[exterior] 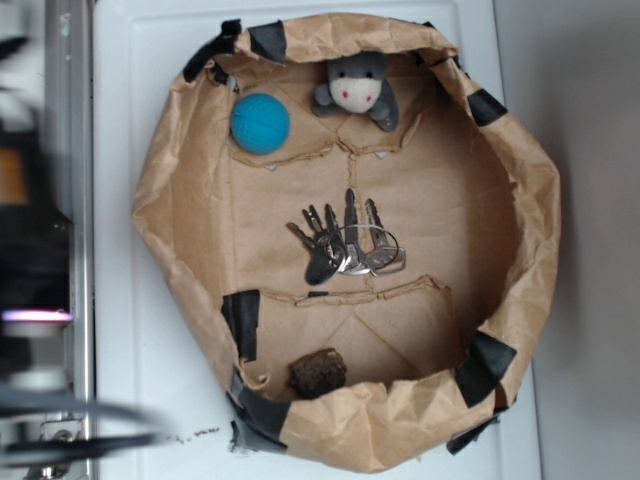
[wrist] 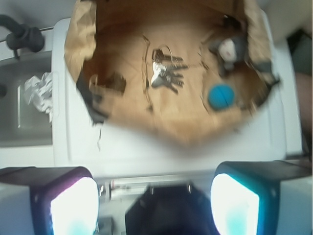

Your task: Grab the silver keys.

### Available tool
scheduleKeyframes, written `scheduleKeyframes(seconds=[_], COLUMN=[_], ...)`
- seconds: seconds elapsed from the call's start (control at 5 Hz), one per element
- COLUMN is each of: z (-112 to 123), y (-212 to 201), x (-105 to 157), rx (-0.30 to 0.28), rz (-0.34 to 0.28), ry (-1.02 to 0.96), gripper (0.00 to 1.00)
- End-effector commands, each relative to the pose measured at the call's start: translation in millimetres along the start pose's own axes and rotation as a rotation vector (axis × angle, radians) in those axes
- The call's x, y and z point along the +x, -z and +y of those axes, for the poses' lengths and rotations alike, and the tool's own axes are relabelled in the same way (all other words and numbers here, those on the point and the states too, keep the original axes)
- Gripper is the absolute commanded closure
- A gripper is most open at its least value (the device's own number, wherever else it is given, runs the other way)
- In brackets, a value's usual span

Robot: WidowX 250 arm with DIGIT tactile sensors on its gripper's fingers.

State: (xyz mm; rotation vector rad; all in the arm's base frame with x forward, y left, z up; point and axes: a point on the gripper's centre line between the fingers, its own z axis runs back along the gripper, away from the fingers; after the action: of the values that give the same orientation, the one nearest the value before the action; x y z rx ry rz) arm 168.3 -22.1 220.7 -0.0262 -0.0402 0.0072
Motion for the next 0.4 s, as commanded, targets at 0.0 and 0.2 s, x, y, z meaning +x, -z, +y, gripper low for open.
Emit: scheduleKeyframes(seconds=[0.0,0.2], z=[3.9,19.7], y=[26.6,52.6], x=[75.2,76.8], rx=[0.025,-0.067], rz=[-0.024,-0.044], ry=[0.099,0.233], gripper=[0.0,0.0])
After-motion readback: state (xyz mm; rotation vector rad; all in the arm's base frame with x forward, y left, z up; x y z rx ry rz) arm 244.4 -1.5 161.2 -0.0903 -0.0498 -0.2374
